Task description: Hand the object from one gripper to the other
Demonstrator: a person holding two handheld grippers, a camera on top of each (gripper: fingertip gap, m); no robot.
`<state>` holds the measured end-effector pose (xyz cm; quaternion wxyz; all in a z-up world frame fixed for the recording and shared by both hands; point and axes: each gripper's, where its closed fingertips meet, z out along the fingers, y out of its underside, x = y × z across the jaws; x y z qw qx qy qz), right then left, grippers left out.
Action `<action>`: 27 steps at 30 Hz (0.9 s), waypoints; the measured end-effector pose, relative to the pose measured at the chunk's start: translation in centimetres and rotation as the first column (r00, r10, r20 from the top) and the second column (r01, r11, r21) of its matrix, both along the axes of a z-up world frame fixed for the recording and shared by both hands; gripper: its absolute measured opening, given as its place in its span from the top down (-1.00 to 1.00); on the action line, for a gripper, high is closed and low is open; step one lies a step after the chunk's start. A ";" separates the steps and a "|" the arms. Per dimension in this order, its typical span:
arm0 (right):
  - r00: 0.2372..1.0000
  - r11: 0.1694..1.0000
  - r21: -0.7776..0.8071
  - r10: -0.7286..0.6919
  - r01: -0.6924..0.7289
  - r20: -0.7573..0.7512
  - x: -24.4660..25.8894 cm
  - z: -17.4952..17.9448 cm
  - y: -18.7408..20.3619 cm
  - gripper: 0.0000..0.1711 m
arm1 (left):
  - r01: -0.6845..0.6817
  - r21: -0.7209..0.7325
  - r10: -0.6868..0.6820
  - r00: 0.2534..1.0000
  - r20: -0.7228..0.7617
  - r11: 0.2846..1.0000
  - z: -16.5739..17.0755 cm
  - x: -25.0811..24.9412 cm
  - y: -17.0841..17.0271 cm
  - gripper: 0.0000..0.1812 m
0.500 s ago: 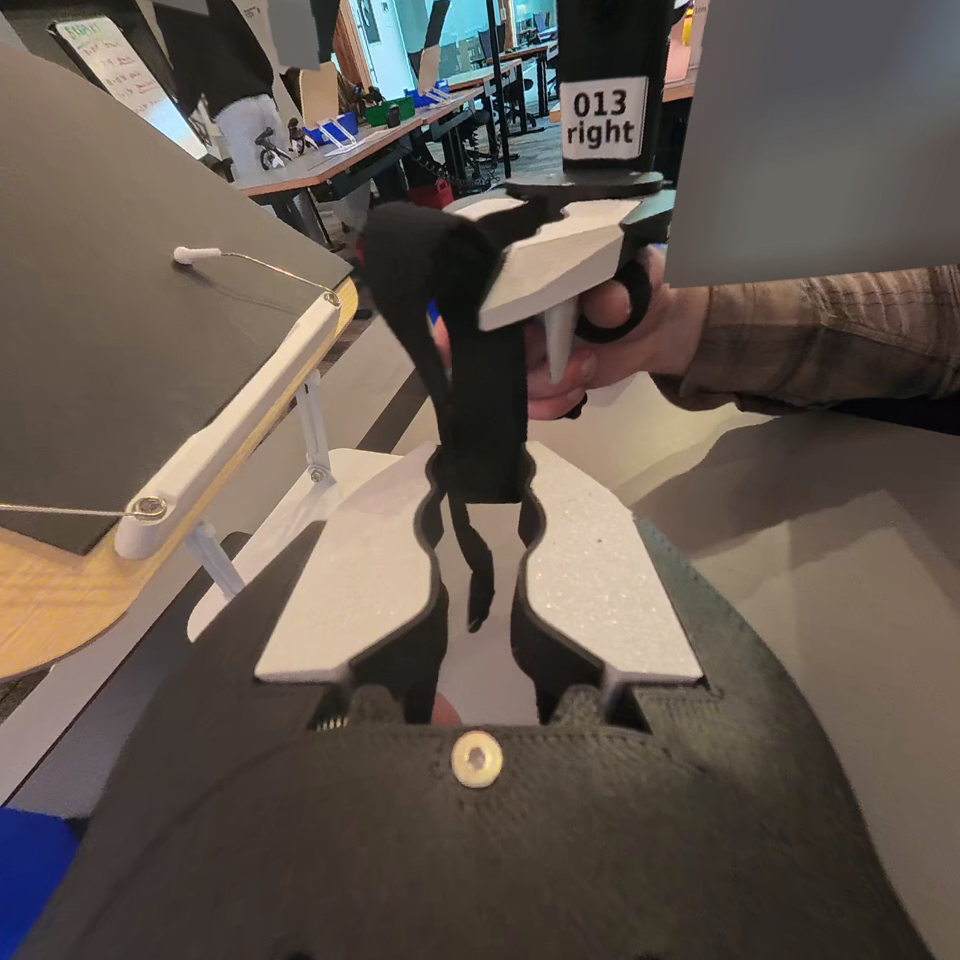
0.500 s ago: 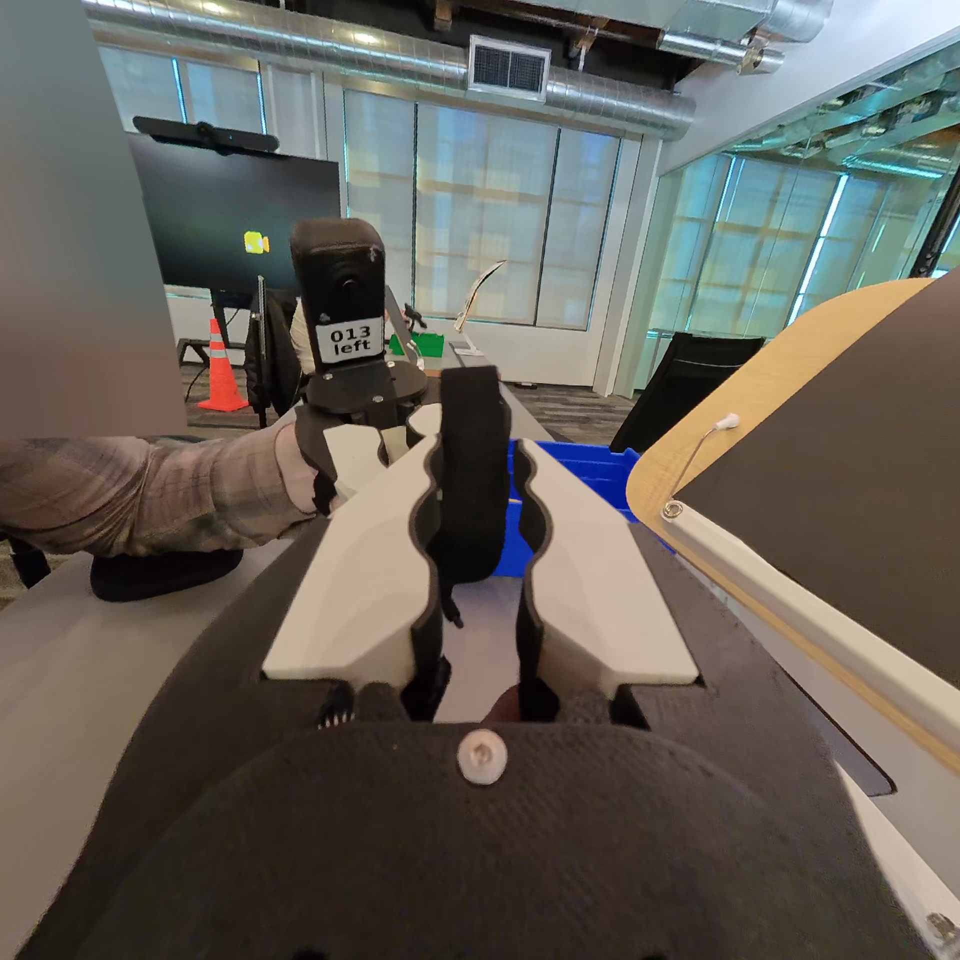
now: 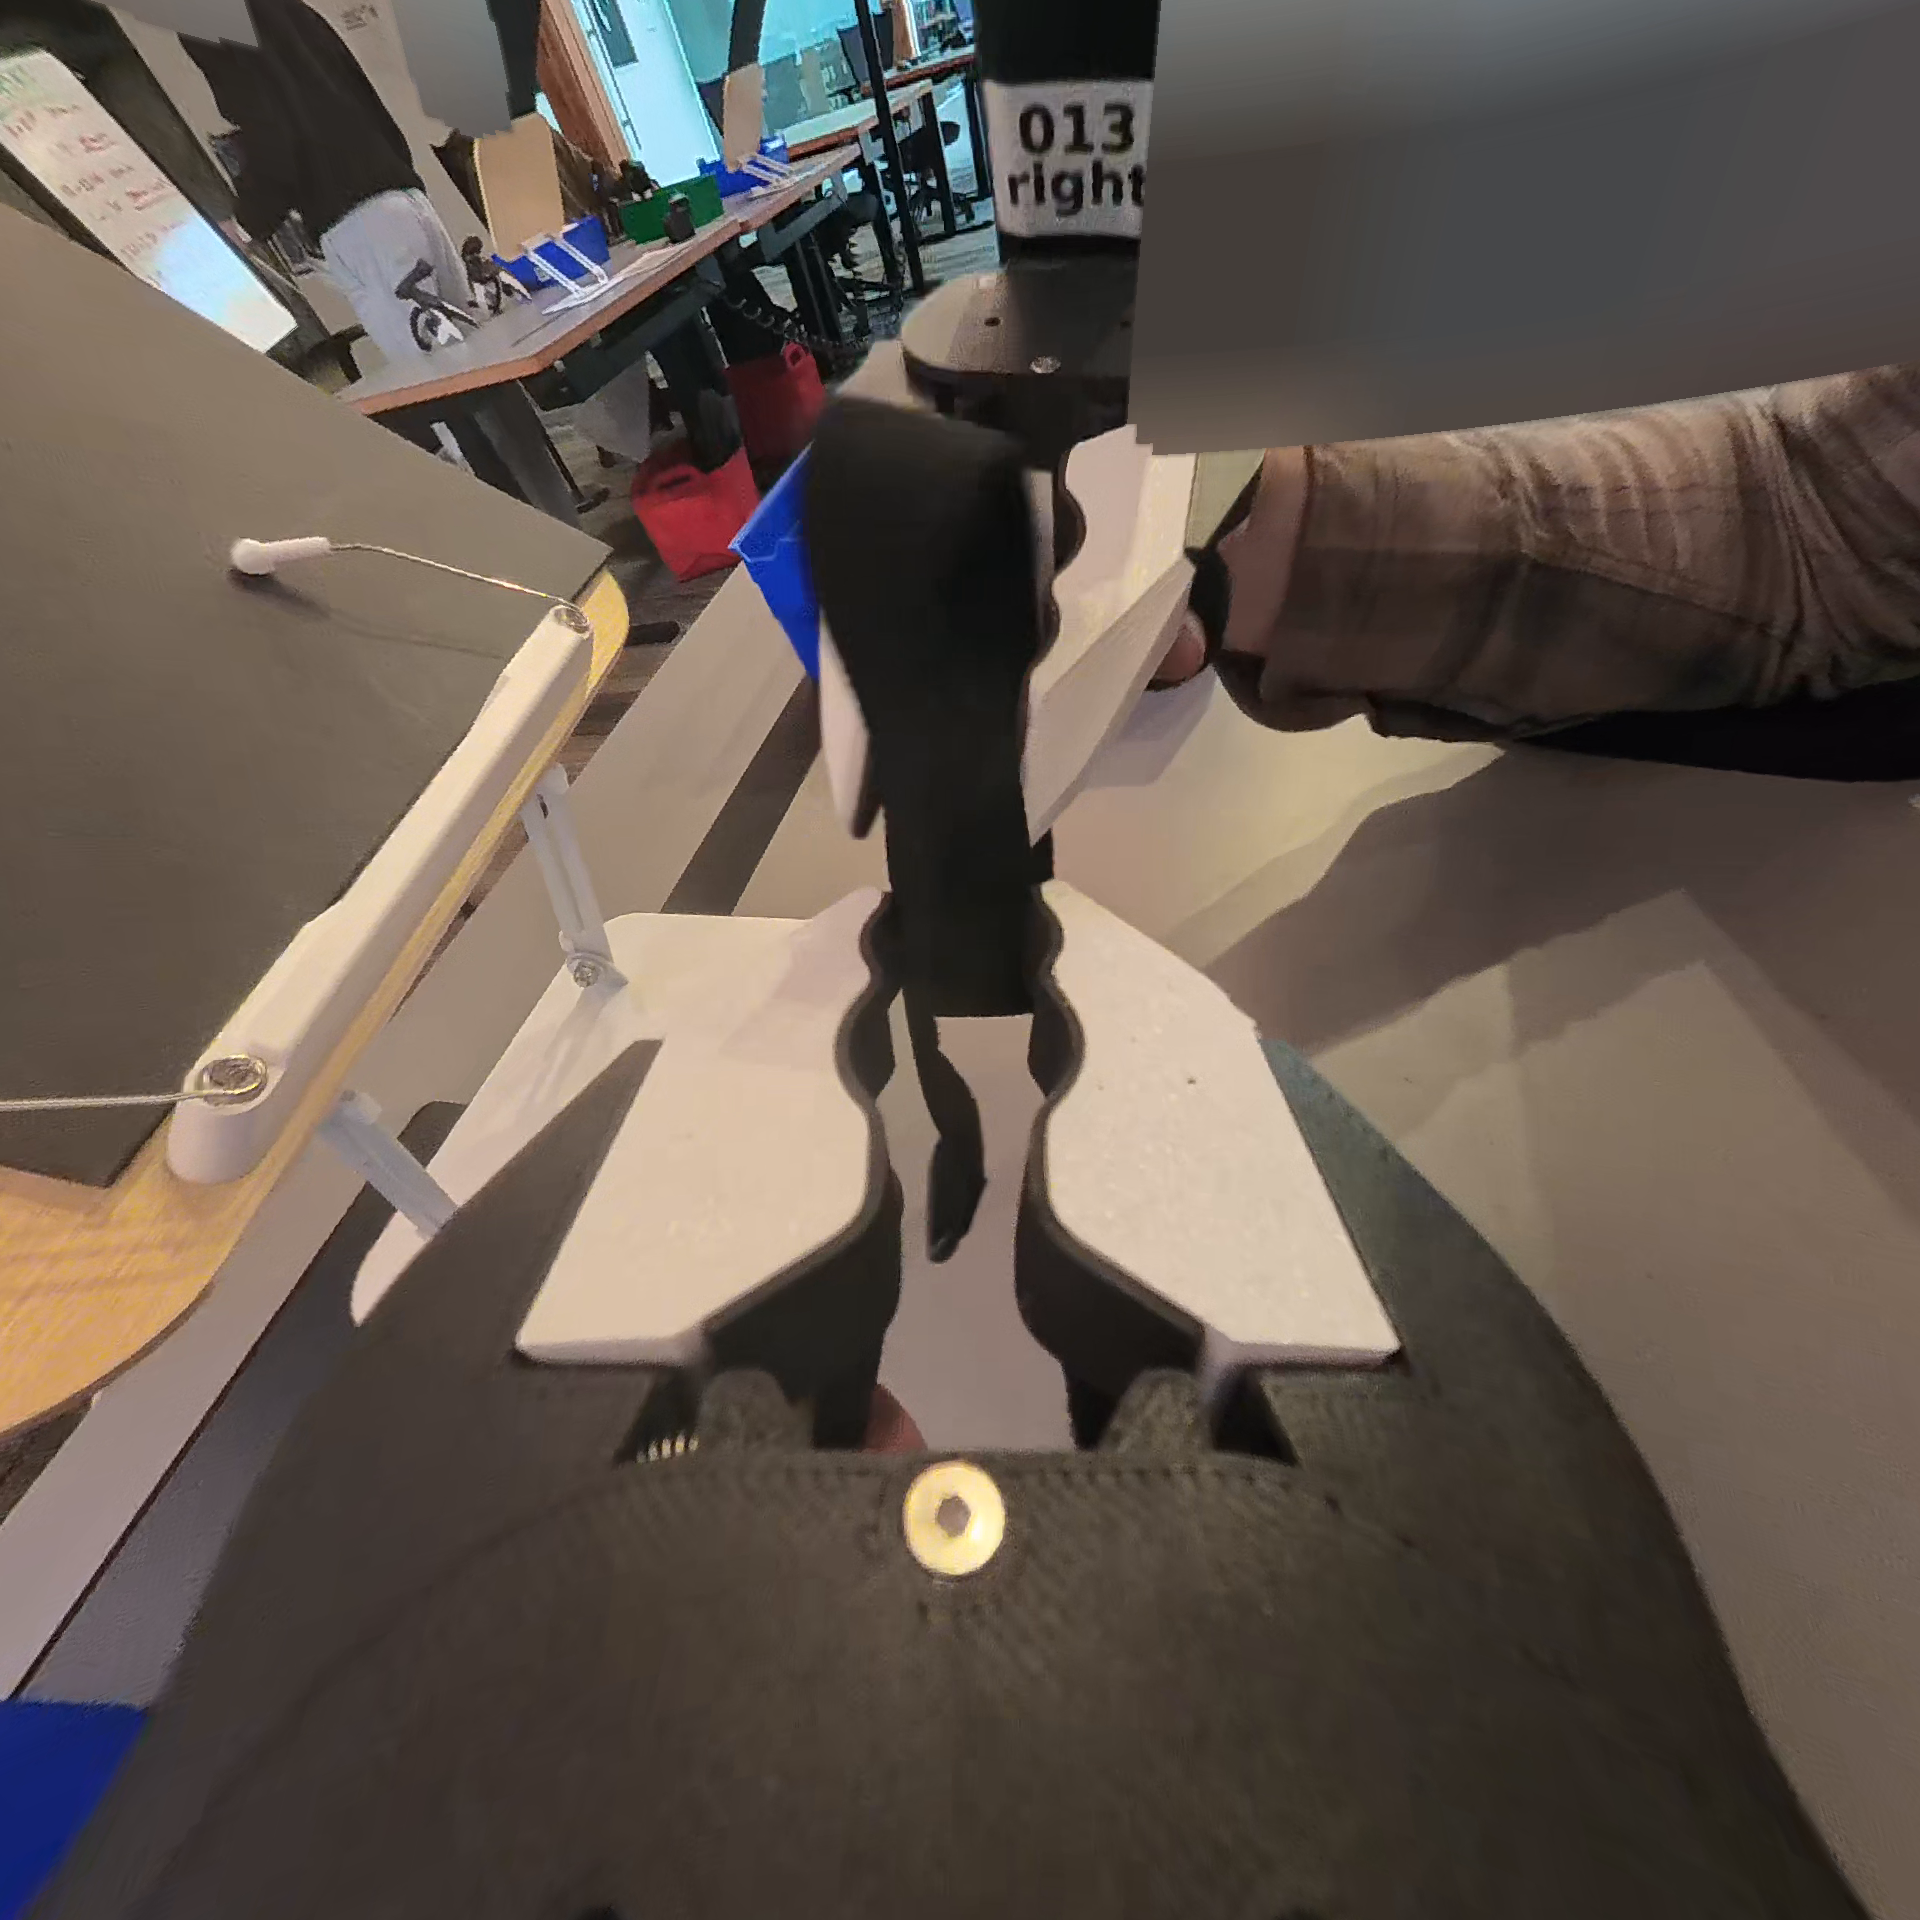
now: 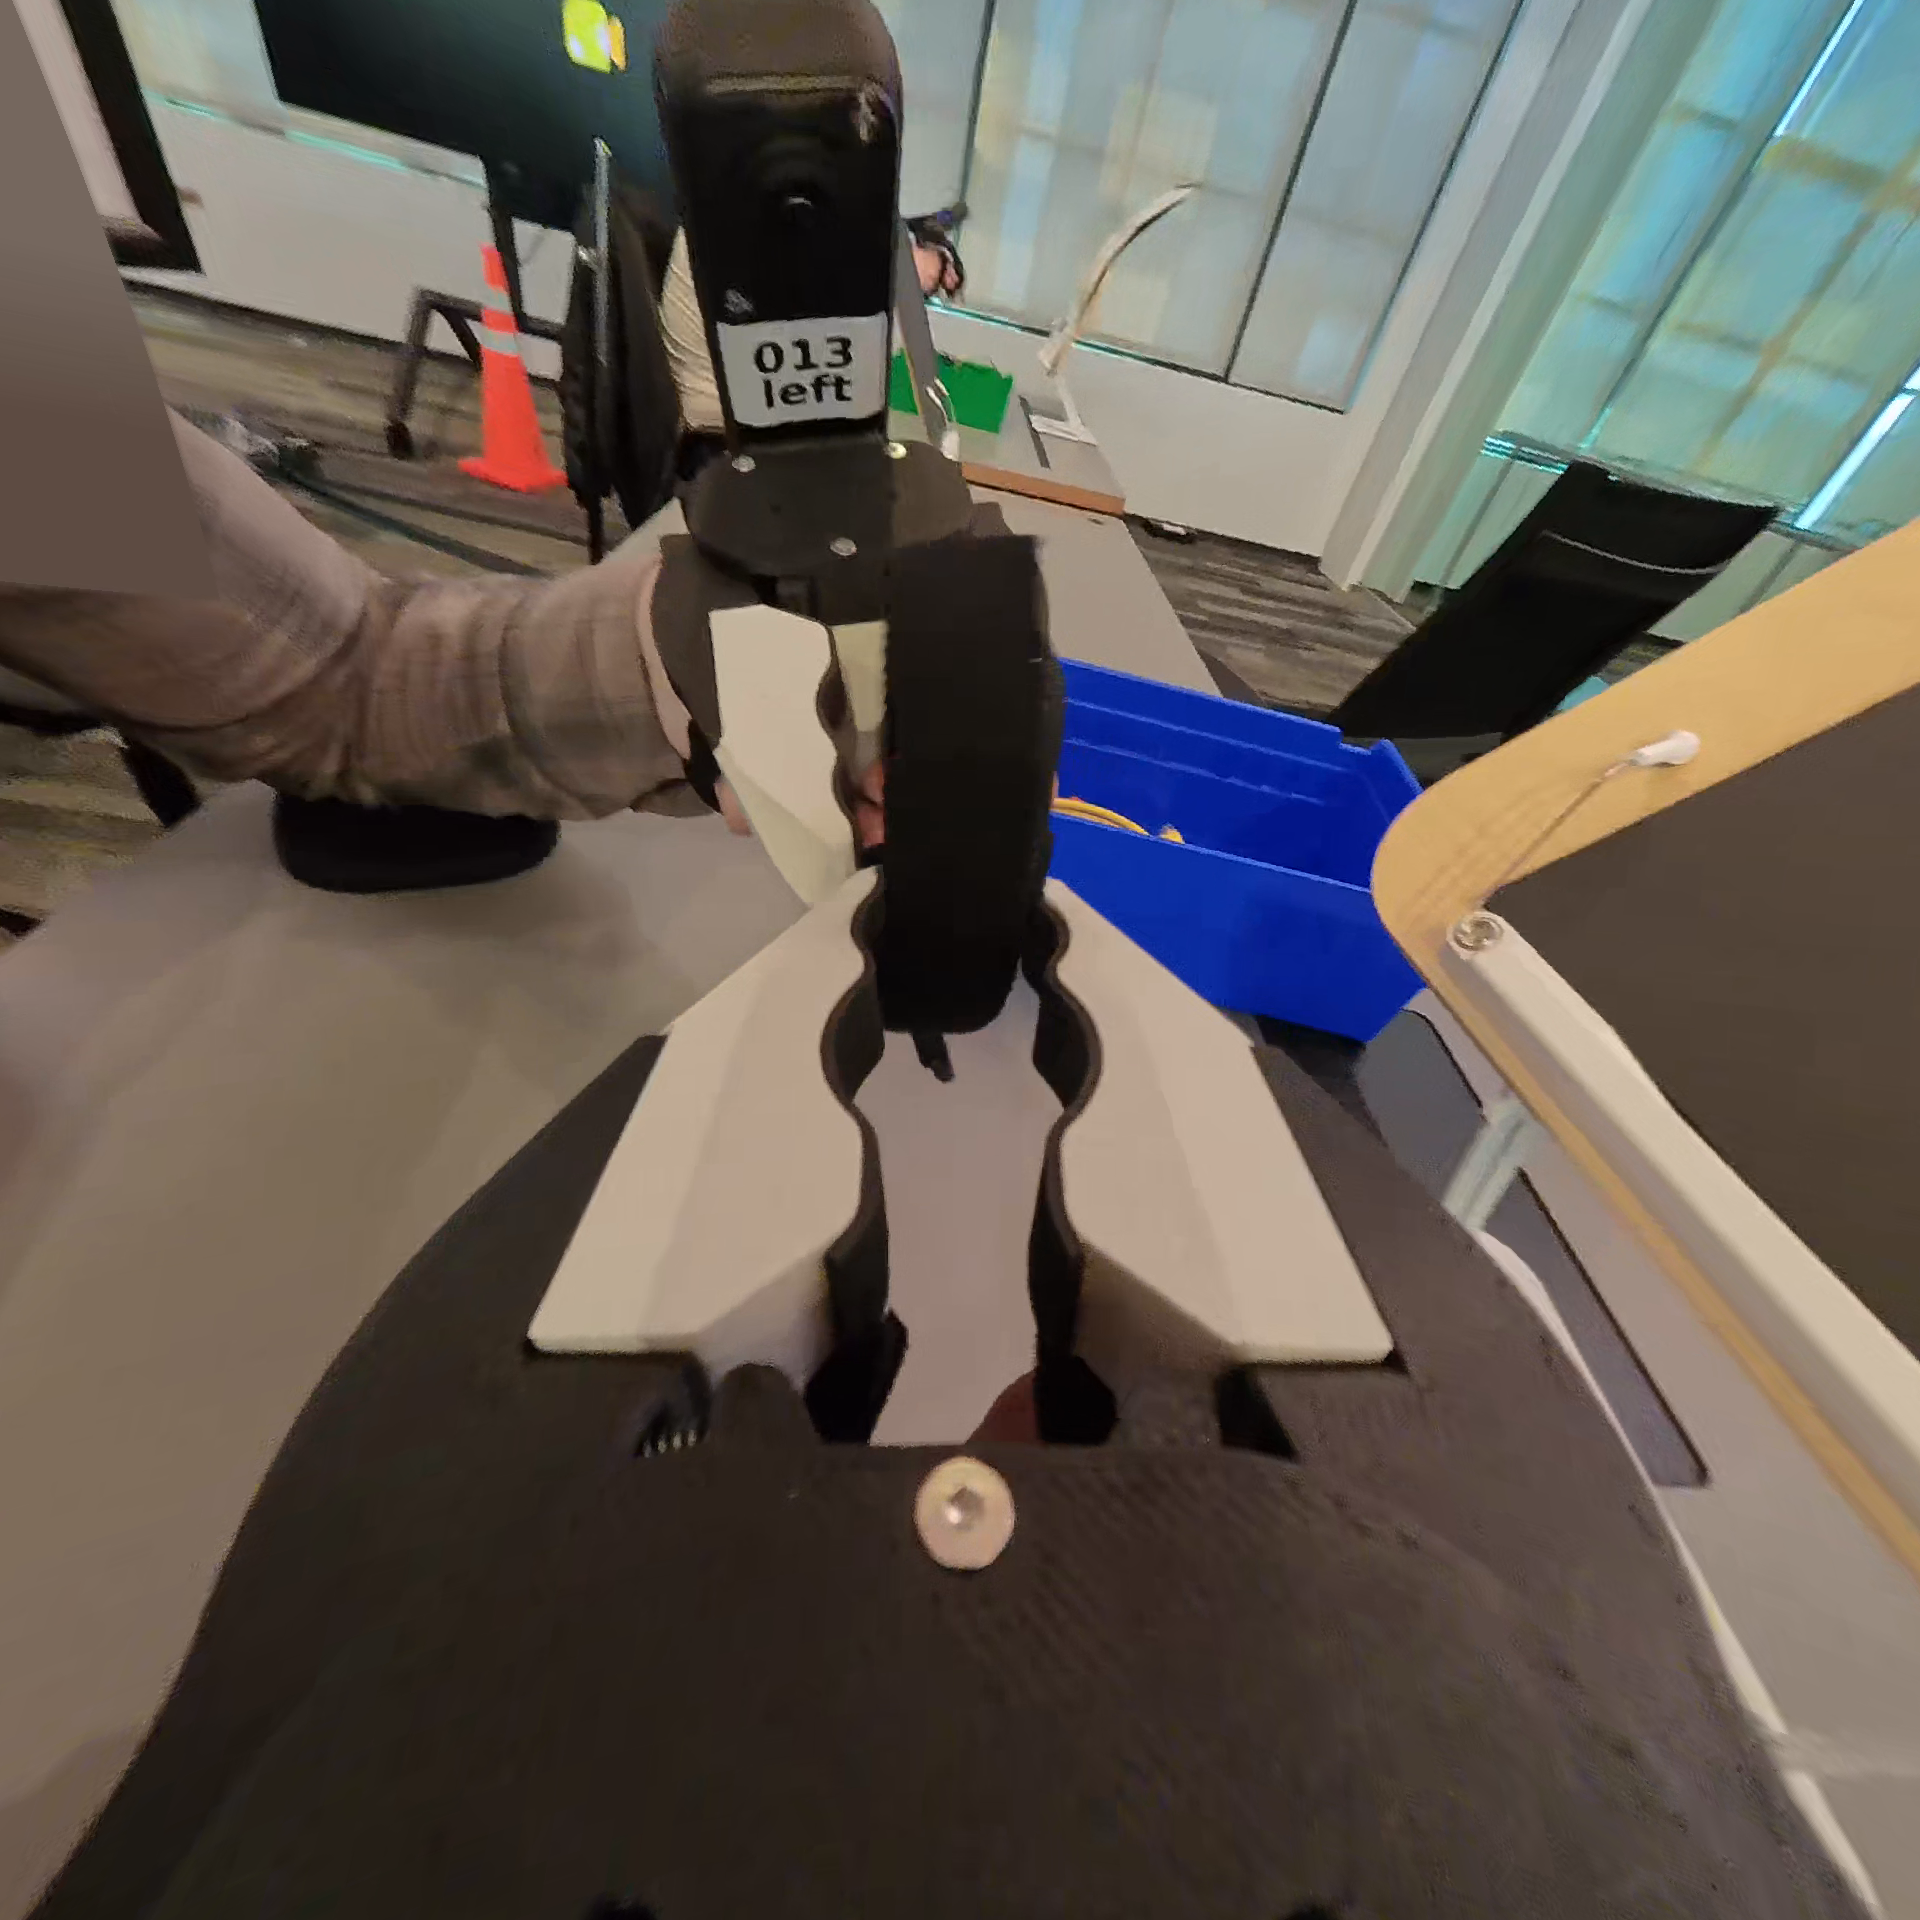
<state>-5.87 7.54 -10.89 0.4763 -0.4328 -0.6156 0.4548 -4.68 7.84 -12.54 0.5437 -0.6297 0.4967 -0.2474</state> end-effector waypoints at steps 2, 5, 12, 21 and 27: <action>0.999 0.999 -0.045 0.029 -0.030 -0.031 -0.1 0.3 -0.4 0.79 | 0.014 -0.008 -0.013 1.000 0.024 1.000 0.2 0.0 -0.1 0.76; 0.995 0.992 -0.116 0.046 -0.056 -0.084 -0.3 1.0 -0.5 0.82 | 0.016 -0.014 -0.016 0.998 0.065 1.000 0.8 0.0 -0.1 0.74; 0.989 0.985 -0.171 -0.002 -0.024 -0.151 -0.2 1.9 0.6 0.85 | -0.020 0.001 0.020 0.994 0.107 1.000 1.5 -0.7 0.6 0.69; 0.992 0.992 -0.123 -0.052 0.037 -0.118 -0.2 1.7 1.3 0.79 | -0.072 0.057 0.067 0.993 0.094 0.996 2.0 -1.3 1.2 0.83; 0.973 0.946 0.228 -0.228 0.232 -0.042 -0.4 1.1 2.5 0.77 | -0.121 0.014 0.119 0.988 0.095 0.993 1.9 -1.3 1.7 0.85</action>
